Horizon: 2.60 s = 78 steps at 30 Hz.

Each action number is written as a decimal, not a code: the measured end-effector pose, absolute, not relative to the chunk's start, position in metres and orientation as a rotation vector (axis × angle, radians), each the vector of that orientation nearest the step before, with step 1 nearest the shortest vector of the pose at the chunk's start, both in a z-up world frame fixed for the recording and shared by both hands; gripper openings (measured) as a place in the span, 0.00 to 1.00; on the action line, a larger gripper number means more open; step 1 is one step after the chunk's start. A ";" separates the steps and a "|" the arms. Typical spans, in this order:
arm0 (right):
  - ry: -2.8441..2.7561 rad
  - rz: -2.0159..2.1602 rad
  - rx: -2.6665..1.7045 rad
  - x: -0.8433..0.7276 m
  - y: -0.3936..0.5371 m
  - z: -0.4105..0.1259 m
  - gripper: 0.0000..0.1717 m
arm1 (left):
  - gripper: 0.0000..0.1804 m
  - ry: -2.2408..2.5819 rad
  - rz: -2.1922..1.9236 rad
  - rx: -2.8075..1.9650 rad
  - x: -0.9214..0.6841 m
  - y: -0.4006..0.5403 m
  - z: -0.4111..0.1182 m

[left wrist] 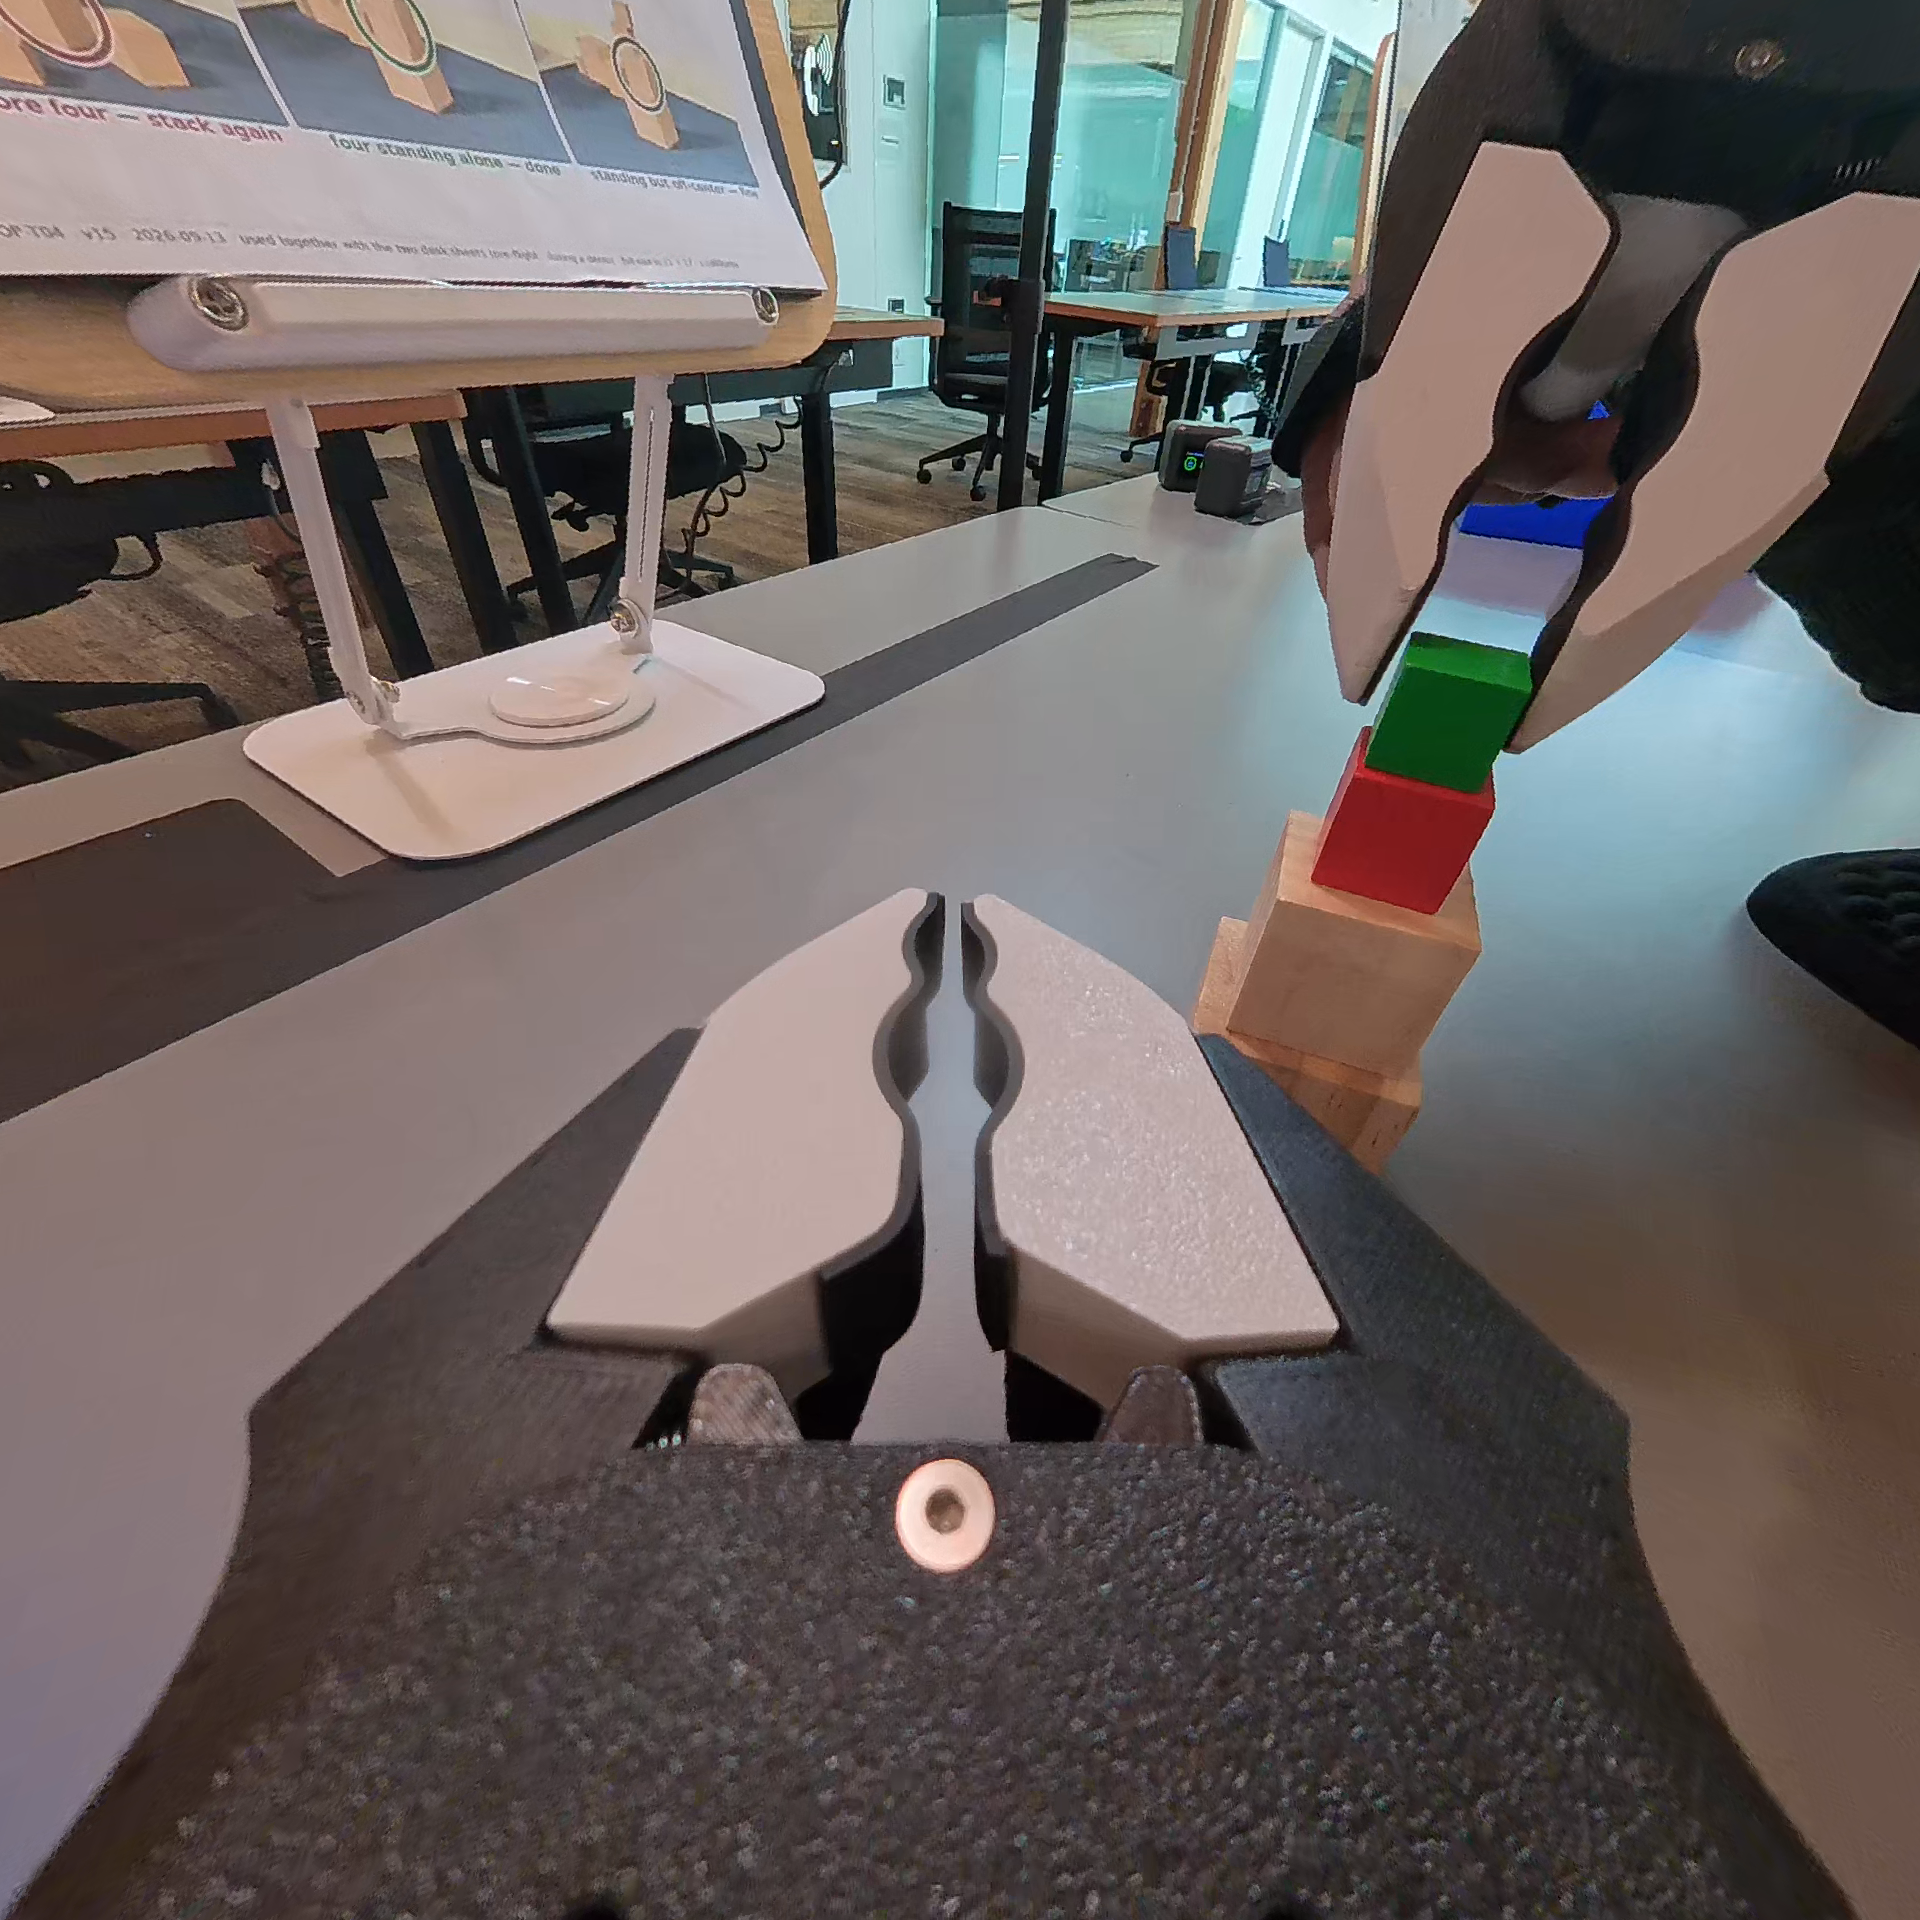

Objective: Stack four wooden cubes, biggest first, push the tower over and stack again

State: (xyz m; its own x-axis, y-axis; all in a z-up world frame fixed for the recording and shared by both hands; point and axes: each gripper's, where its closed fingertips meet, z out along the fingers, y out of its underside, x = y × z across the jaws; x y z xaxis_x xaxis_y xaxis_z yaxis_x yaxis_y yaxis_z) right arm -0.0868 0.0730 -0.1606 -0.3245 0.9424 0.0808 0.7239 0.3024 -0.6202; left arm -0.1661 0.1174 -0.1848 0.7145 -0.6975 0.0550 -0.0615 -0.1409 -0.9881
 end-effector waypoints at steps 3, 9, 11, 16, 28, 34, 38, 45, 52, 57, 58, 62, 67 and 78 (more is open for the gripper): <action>-2.113 0.701 -1.482 -0.086 0.074 -0.158 0.18 | 0.02 0.624 -0.619 -1.638 -0.166 0.117 -0.184; -1.851 0.849 -1.429 -0.077 0.080 -0.138 0.24 | 0.02 0.623 -0.618 -1.633 -0.165 0.117 -0.183; -1.698 0.883 -1.404 -0.072 0.086 -0.133 0.24 | 0.01 0.623 -0.618 -1.632 -0.165 0.117 -0.184; -1.285 0.815 -1.444 -0.033 0.110 -0.130 0.01 | 0.00 0.613 -0.593 -1.639 -0.165 0.118 -0.184; -0.571 0.526 -1.488 0.102 0.138 -0.119 0.00 | 0.00 0.354 -0.219 -1.941 -0.202 0.132 -0.209; -0.396 0.495 -1.506 0.150 0.153 -0.114 0.00 | 0.00 0.410 0.049 -2.061 -0.195 0.106 -0.223; -0.331 0.498 -1.486 0.168 0.154 -0.106 0.00 | 0.00 0.559 0.157 -2.109 -0.154 0.095 -0.243; -0.327 0.480 -1.474 0.172 0.153 -0.103 0.00 | 0.00 0.827 0.302 -1.949 -0.043 0.135 -0.231; -0.316 0.412 -1.509 0.185 0.159 -0.113 0.00 | 0.00 1.009 0.248 -1.731 0.051 0.155 -0.214; -0.315 0.425 -1.522 0.186 0.161 -0.116 0.00 | 0.00 0.956 0.161 -1.744 0.035 0.153 -0.203; -0.321 0.428 -1.525 0.184 0.161 -0.117 0.00 | 0.00 0.936 0.133 -1.757 0.028 0.152 -0.200; -0.343 0.428 -1.532 0.180 0.161 -0.120 0.00 | 0.00 0.831 -0.082 -1.788 -0.006 0.144 -0.183; -0.333 0.431 -1.554 0.181 0.165 -0.128 0.00 | 0.03 0.585 -0.439 -1.671 -0.067 0.133 -0.143; -0.476 0.428 -1.661 0.152 0.167 -0.163 0.09 | 0.06 0.266 -0.290 -1.558 -0.201 0.135 -0.143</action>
